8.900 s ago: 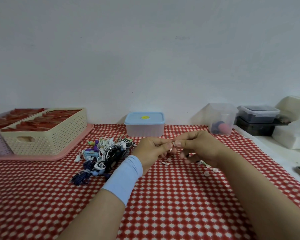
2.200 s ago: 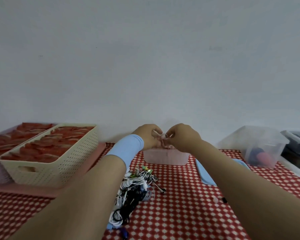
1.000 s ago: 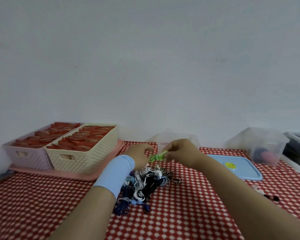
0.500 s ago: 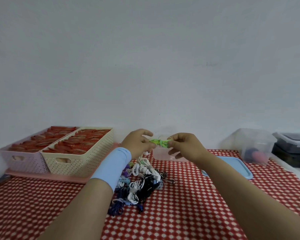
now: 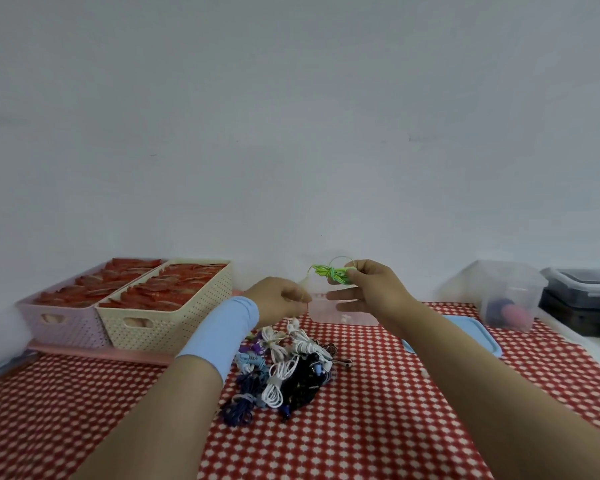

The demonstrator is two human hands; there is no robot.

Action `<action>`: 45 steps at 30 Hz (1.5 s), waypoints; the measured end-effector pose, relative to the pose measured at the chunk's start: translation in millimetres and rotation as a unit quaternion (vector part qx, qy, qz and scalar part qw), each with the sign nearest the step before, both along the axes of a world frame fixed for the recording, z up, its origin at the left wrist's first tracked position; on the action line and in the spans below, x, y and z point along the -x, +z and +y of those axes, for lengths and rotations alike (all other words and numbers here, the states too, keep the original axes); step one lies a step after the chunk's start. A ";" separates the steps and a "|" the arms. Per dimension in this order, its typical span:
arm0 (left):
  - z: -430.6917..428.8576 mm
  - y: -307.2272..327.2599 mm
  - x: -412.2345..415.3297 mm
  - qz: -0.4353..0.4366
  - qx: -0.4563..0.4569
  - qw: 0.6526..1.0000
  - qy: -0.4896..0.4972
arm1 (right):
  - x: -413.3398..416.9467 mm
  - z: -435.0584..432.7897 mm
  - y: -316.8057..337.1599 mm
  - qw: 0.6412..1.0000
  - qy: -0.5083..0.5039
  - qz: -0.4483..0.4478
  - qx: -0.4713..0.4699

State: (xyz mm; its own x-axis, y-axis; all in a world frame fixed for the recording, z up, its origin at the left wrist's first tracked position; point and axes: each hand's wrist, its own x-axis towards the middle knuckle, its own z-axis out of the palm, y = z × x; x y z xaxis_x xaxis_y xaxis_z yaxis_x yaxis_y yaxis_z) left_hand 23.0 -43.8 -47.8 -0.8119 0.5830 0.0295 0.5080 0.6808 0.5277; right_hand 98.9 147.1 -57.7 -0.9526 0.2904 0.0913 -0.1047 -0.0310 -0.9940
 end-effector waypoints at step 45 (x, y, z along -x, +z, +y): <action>127.6 -46.6 -83.6 -0.003 0.201 0.971 -0.130 | -114.2 150.0 -39.1 0.799 -0.012 -0.286 -0.528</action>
State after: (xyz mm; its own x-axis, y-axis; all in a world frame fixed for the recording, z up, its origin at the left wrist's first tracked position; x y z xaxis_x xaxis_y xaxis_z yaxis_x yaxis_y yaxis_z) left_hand 106.7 83.8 -94.4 -0.6348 0.7319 -0.2477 0.6883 0.6813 0.2490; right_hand 213.1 297.1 -96.7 -0.9215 0.3577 -0.1514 0.3884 0.8529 -0.3489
